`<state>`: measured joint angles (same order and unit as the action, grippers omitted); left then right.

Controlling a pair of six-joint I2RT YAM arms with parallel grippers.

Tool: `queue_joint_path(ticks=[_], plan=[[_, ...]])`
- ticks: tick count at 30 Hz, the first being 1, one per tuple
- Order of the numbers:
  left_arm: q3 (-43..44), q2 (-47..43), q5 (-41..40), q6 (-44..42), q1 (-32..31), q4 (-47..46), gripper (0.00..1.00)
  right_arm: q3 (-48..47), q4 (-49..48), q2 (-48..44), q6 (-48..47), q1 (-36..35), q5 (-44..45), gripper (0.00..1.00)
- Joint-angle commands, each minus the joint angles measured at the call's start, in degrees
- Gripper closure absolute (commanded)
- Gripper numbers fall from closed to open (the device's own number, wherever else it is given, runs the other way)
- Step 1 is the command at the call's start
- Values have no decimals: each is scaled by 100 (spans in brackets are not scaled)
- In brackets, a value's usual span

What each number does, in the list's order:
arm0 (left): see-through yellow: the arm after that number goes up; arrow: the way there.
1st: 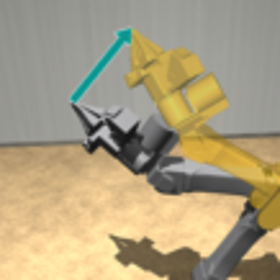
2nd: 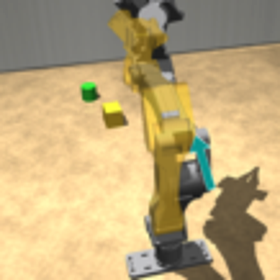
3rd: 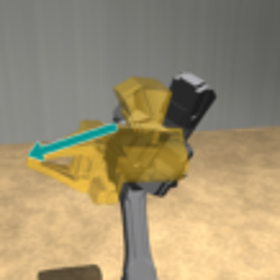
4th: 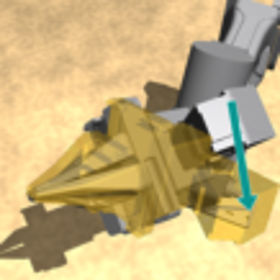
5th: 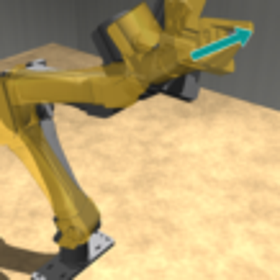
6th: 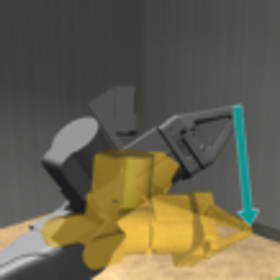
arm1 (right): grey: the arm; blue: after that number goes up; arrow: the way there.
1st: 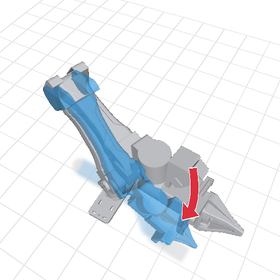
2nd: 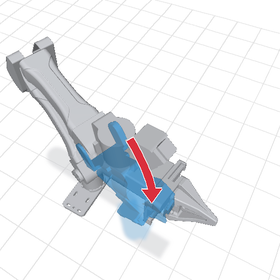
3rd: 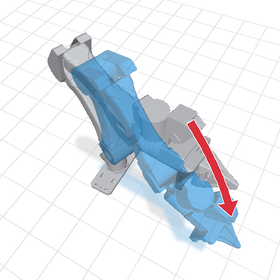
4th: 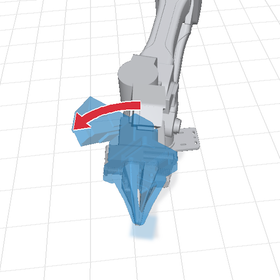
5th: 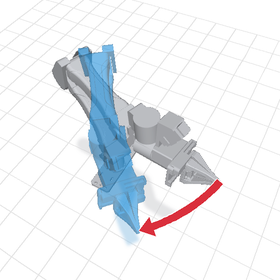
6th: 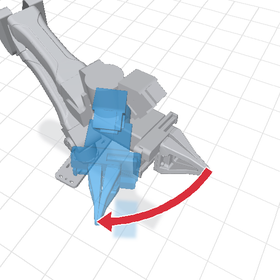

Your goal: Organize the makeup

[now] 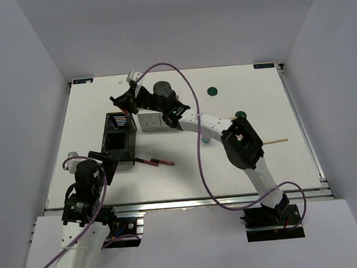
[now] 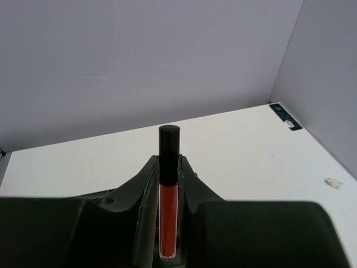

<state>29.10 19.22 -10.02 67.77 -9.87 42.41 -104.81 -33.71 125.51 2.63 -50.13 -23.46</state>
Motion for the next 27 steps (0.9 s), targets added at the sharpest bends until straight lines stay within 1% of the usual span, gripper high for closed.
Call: queue_joint_path(ticks=[1,3,6,8,9,10,12,13,15,16,19,20,22,23,24,25,26,27], plan=[[-36,-85,53,61,20,188,25,-574,-935,472,343,-251,386,100],[-19,-112,18,70,20,241,25,-873,-1084,675,317,-296,535,100],[-45,-182,-17,96,20,285,25,-1198,-962,983,291,-331,702,100],[-62,-208,0,131,20,285,25,-1199,-944,1063,229,-322,694,100],[-71,-208,0,149,20,285,25,-1121,-935,1072,220,-331,694,95],[-89,-208,18,149,20,268,25,-1059,-935,1063,168,-322,677,81],[-124,-200,44,149,20,250,26,-797,-961,993,115,-322,624,67],[-133,-200,44,149,20,232,26,-699,-979,958,62,-331,598,57],[-142,-191,62,123,20,189,28,-497,-1032,870,18,-331,527,50],[-142,-182,70,114,20,171,29,-453,-1049,835,-26,-313,518,44],[-142,-138,106,70,20,83,32,-347,-1041,650,-70,-270,334,40],[-159,-121,123,53,20,48,35,-303,-1049,580,-87,-252,273,40],[-185,-103,202,17,20,-92,43,-58,-883,247,-167,-164,-253,44],[-177,-86,237,-44,20,-180,57,74,-787,-120,-193,-112,-534,47],[-159,-51,290,-70,20,-207,63,406,-690,-350,-193,45,-945,59],[-142,-42,308,-97,20,-225,67,601,-463,-570,-193,143,-1872,67],[-124,-24,317,-167,20,-225,70,803,-287,-1024,-228,222,-2281,74],[-133,-6,369,-202,20,-225,75,1005,11,-1272,-411,319,-2642,86]])
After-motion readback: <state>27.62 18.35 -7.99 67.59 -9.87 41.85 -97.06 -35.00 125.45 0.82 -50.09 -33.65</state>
